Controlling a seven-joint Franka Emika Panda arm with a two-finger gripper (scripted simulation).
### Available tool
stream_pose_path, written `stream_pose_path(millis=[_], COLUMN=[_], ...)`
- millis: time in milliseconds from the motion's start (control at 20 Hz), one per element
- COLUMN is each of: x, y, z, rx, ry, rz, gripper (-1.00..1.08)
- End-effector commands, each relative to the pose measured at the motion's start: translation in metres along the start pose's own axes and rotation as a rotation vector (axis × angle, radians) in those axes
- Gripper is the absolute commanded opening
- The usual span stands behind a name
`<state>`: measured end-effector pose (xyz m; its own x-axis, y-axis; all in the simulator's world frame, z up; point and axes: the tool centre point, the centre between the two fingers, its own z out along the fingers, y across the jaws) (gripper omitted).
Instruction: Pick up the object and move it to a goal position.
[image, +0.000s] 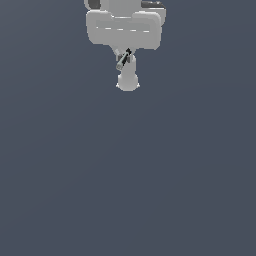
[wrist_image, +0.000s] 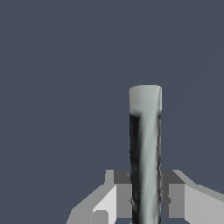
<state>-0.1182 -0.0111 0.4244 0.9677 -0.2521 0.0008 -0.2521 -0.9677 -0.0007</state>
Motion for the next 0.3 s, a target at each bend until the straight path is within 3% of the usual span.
stream_pose_path(millis=[0, 250], x=[-0.0005, -0.0006], y=[0.0015, 0.0022], z=[-0.009, -0.0155], rx=[0.0, -0.001], ry=[-0.001, -0.001], rz=[0.0, 0.0], gripper=[-1.0, -1.0])
